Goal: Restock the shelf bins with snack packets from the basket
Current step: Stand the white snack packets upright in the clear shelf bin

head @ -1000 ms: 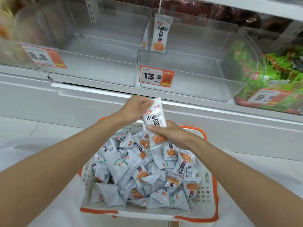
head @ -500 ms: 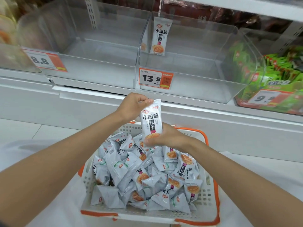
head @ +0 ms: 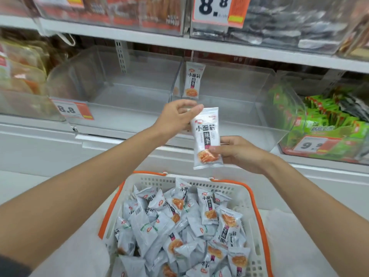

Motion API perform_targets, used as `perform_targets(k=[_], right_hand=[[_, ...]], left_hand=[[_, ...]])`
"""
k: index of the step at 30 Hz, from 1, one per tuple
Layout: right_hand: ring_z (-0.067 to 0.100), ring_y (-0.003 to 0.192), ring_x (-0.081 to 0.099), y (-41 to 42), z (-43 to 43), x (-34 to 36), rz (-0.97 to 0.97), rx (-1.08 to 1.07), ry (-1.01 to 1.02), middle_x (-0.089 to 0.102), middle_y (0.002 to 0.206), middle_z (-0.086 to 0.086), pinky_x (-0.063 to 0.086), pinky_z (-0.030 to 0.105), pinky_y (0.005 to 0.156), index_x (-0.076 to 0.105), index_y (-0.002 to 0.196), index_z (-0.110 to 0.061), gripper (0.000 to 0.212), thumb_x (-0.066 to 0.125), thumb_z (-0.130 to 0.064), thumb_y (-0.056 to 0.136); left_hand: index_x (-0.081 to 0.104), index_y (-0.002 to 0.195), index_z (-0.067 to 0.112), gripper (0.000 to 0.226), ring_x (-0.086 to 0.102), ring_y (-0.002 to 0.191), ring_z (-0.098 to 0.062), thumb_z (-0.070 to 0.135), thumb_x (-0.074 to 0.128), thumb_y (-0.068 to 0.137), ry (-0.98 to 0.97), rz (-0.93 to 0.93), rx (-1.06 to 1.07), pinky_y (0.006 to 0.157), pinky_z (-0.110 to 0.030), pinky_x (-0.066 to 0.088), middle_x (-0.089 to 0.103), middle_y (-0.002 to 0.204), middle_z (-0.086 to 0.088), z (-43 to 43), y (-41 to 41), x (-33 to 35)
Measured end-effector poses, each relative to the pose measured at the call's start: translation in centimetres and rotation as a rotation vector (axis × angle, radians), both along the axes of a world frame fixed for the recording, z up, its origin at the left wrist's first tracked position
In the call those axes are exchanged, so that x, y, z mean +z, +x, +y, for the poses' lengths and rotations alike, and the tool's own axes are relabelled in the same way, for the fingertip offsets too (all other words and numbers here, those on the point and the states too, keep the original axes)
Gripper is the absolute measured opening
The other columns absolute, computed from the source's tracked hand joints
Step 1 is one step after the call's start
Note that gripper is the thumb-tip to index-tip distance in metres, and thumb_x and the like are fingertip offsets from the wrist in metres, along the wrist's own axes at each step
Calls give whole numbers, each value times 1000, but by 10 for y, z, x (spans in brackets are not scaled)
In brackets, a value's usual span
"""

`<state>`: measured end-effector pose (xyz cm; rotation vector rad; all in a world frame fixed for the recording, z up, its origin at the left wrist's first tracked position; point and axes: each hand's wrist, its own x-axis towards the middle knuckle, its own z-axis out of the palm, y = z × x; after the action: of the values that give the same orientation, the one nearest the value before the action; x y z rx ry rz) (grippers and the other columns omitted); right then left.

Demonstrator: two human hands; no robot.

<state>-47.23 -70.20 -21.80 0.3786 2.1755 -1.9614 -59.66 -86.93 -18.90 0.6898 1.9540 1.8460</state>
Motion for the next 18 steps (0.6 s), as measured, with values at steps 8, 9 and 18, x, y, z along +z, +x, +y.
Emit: perform_targets(k=[8,9,18], right_hand=[[17,81,71,-68,39,62,89,-112,-61,75,93,9,59,25,77,69,101,-3,27,68,-18,78],[16,79,71,-83,44,63,94,-137,-59,75,91,9,59,25,74,69,99,-3,20,67,-15,83],[18,76,72,-203,64,17,54,-304,170,73,101,13,60,27,69,67,110,-3,28,74,-8,83]], left_hand=[[61,118,-1,33,70,82,-18,3,69,87,-169,123,144,66,-23,56,70,104,-14,50,-75,55],[64,115,0,30,69,92,-23,6,70,86,-226,183,200,74,-25,56,69,107,-15,56,-90,56],[59,132,17,38,54,124,-23,23,60,95,-676,557,160,102,-24,42,55,139,-5,96,-194,45]])
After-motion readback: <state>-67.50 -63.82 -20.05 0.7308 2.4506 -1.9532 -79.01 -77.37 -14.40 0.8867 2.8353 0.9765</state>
